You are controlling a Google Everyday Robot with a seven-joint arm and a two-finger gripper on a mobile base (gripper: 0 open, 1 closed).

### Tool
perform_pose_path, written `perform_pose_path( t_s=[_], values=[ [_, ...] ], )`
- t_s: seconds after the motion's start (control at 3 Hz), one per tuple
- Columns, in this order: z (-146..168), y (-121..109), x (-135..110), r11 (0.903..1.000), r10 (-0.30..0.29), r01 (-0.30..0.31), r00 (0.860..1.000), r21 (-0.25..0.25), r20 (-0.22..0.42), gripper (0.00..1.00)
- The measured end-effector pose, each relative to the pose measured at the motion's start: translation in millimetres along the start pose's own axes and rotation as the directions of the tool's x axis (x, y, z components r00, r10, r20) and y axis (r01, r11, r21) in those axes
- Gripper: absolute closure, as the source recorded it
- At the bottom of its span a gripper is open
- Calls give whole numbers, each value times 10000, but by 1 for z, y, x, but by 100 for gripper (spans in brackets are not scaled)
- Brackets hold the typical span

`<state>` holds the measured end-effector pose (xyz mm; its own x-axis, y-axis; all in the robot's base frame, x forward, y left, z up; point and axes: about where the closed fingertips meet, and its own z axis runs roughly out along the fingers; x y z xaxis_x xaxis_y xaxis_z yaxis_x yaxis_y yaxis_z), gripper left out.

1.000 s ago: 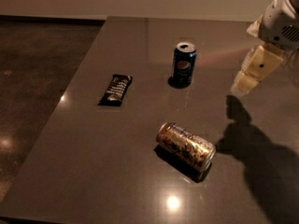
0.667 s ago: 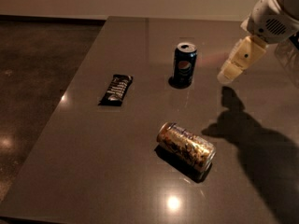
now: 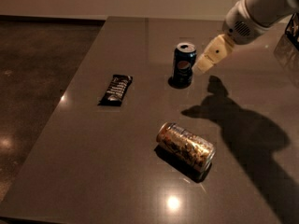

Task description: Move pepsi can near rxbar chocolate

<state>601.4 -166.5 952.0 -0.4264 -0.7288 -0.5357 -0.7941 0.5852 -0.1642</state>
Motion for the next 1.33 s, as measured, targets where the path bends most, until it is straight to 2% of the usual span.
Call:
perform_pose_path(
  t_s=[0.33,0.67,1.33],
  values=[
    [22,-9,-5,9987,516,-516,9985,2,179,0],
    [41,-15,-10,9970,776,-775,9968,-78,206,0],
    [65,-9,-26,9963,727,-699,9956,-492,594,0]
  ],
)
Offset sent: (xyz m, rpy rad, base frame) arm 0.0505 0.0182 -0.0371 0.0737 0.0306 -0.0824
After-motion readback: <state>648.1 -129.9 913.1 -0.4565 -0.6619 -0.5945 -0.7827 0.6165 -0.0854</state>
